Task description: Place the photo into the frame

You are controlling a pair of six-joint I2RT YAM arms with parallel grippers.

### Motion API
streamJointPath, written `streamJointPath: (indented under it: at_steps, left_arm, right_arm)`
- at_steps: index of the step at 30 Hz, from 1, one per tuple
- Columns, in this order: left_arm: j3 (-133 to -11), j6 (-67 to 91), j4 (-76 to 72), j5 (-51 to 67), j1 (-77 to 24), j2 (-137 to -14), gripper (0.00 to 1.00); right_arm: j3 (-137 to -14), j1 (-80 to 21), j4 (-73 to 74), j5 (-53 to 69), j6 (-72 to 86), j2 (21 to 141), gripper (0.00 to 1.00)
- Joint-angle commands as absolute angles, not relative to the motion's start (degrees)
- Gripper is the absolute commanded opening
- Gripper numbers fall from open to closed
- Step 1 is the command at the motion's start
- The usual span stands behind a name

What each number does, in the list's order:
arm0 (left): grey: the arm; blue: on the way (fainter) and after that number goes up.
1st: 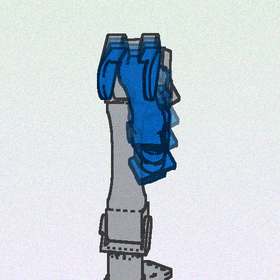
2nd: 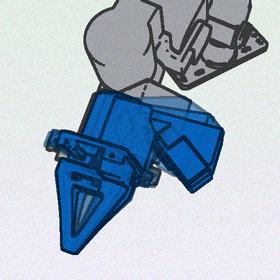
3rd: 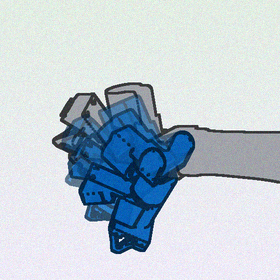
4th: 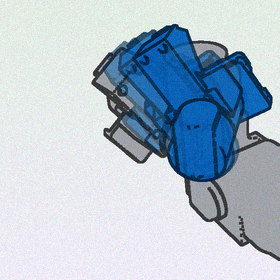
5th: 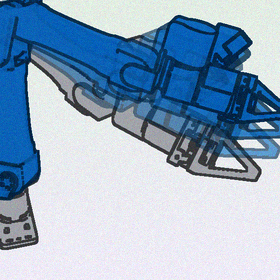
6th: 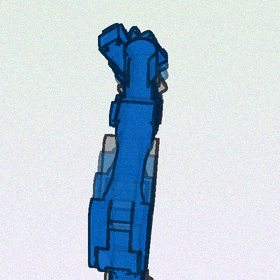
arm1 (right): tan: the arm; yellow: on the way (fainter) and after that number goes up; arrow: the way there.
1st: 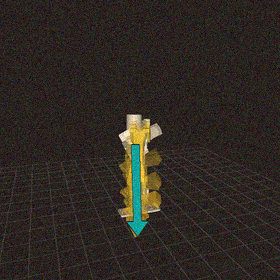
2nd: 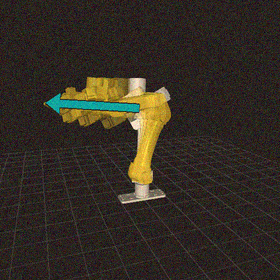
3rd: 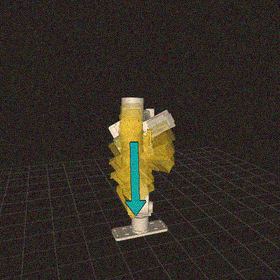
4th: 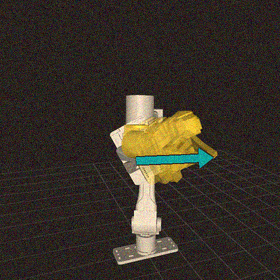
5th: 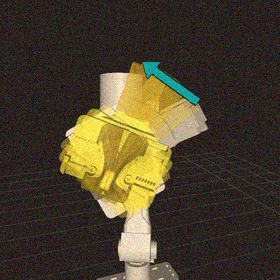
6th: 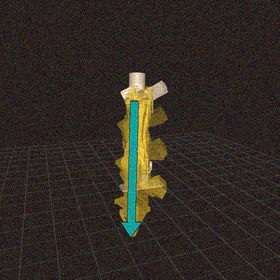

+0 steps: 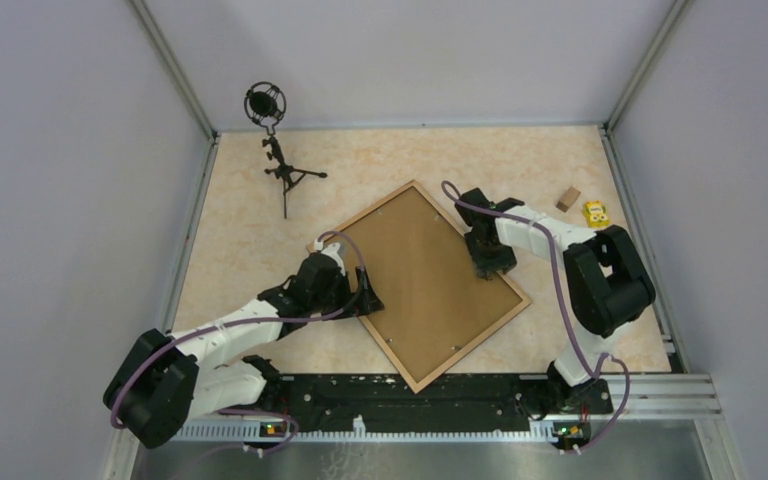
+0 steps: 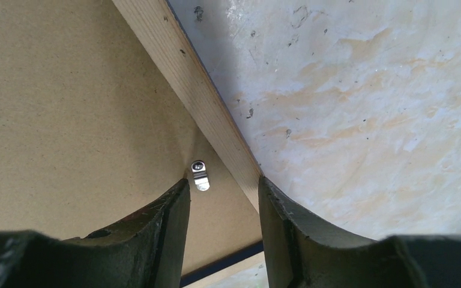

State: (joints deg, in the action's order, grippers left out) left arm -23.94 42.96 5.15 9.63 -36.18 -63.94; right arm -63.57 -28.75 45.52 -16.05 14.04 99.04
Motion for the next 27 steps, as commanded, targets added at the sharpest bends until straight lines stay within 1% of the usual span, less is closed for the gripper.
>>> streamJointPath:
  at_steps: [1,12,13,15,18,24,25,27]
  left_arm:
    - [-23.1,42.3,3.7,9.8,-36.0,-62.8,0.98]
    - [-23.4,42.4,3.0,10.2,-35.9,-63.8,0.98]
    - [-23.4,42.4,3.0,10.2,-35.9,-63.8,0.98]
    - [-23.4,42.4,3.0,10.2,-35.9,-63.8,0.98]
    - [-23.4,42.4,3.3,10.1,-35.9,-63.7,0.98]
    - [-23.2,42.3,3.6,9.9,-35.9,-63.4,0.98]
    - [-23.2,42.3,3.6,9.9,-35.8,-63.4,0.98]
    - [-23.3,42.3,3.7,9.9,-35.8,-63.3,0.98]
  right_arm:
    - [-64.4,-29.1,44.5,-17.9,13.6,100.5,0.45]
    - [-64.0,-29.1,44.2,-18.8,12.8,100.3,0.34]
    - [-63.9,-29.1,43.7,-18.8,12.8,100.5,0.32]
    - [-64.0,-29.1,42.8,-18.8,12.5,101.0,0.24]
    - [-64.0,-29.1,42.1,-19.3,12.2,101.9,0.19]
    - [-63.1,-29.1,40.9,-19.6,11.1,102.0,0.14]
    - [-63.3,-29.1,41.4,-19.5,11.1,101.8,0.15]
    - [-64.5,-29.1,43.6,-19.5,11.8,101.2,0.2]
